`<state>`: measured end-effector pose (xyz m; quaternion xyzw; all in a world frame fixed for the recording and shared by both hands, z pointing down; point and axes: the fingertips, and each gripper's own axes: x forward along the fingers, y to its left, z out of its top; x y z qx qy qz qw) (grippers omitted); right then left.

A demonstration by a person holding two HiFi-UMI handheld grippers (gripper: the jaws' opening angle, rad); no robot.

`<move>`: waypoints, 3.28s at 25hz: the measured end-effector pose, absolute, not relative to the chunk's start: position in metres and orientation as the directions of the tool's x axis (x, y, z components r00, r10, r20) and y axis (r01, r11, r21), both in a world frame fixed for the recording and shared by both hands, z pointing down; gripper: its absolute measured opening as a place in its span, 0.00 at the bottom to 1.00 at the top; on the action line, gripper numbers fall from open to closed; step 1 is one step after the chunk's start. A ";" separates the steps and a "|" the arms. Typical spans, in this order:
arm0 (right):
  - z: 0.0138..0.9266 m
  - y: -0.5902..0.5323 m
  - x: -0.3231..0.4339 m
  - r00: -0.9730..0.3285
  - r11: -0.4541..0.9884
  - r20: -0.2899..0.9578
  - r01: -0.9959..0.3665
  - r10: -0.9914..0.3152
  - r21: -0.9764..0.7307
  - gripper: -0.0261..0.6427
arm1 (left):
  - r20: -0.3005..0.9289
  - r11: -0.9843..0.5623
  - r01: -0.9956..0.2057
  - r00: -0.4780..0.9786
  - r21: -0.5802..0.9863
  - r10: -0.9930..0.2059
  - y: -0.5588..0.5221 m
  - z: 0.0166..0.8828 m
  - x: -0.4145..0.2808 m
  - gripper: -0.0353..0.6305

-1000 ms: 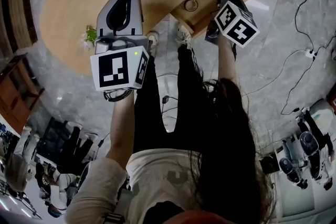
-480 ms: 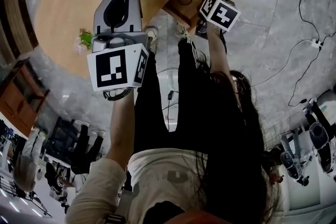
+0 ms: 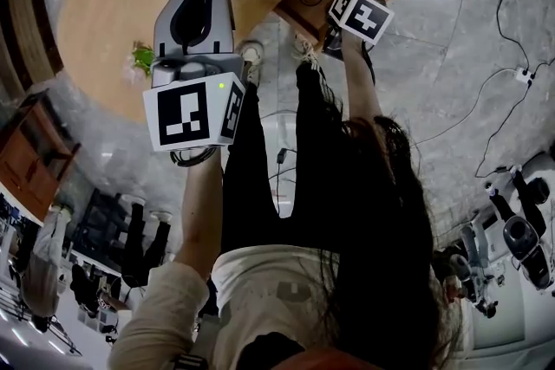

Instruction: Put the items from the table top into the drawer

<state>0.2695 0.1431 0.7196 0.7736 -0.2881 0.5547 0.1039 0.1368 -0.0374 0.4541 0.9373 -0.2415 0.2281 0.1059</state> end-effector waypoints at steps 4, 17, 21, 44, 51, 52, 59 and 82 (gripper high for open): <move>0.717 0.147 0.272 0.249 -0.828 0.913 -0.543 -0.322 -0.143 0.26 | 0.475 -0.861 -0.501 0.781 0.089 -0.406 -0.037 0.453 0.134 0.06; 0.631 0.115 0.298 0.373 -0.779 0.815 -0.610 -0.444 -0.145 0.25 | 0.424 -0.848 -0.522 0.791 0.091 -0.441 -0.041 0.418 0.122 0.06; 0.566 0.081 0.314 0.451 -0.728 0.716 -0.675 -0.533 -0.117 0.16 | 0.383 -0.836 -0.539 0.797 0.101 -0.468 -0.051 0.399 0.117 0.06; 0.356 -0.030 0.204 0.297 -0.356 0.339 -0.926 -0.893 -0.125 0.05 | 0.281 -0.710 -0.696 0.706 0.109 -0.650 -0.097 0.351 0.015 0.06; 0.404 -0.092 0.055 -0.105 0.031 0.387 -0.981 -0.916 -0.192 0.27 | 0.355 -0.535 -0.839 0.532 0.097 -0.769 -0.108 0.392 -0.101 0.06; 0.414 -0.098 0.032 -0.160 0.083 0.400 -0.976 -0.902 -0.202 0.30 | 0.363 -0.512 -0.854 0.509 0.094 -0.781 -0.108 0.397 -0.117 0.06; 0.490 -0.105 -0.113 -0.448 0.391 0.539 -0.892 -0.713 -0.224 0.47 | 0.401 -0.373 -0.924 0.372 0.078 -0.837 -0.110 0.416 -0.214 0.06; 0.652 -0.047 -0.169 -0.358 0.620 0.858 -0.782 -0.368 -0.060 0.26 | 0.431 -0.238 -0.967 0.252 0.086 -0.867 -0.102 0.438 -0.292 0.06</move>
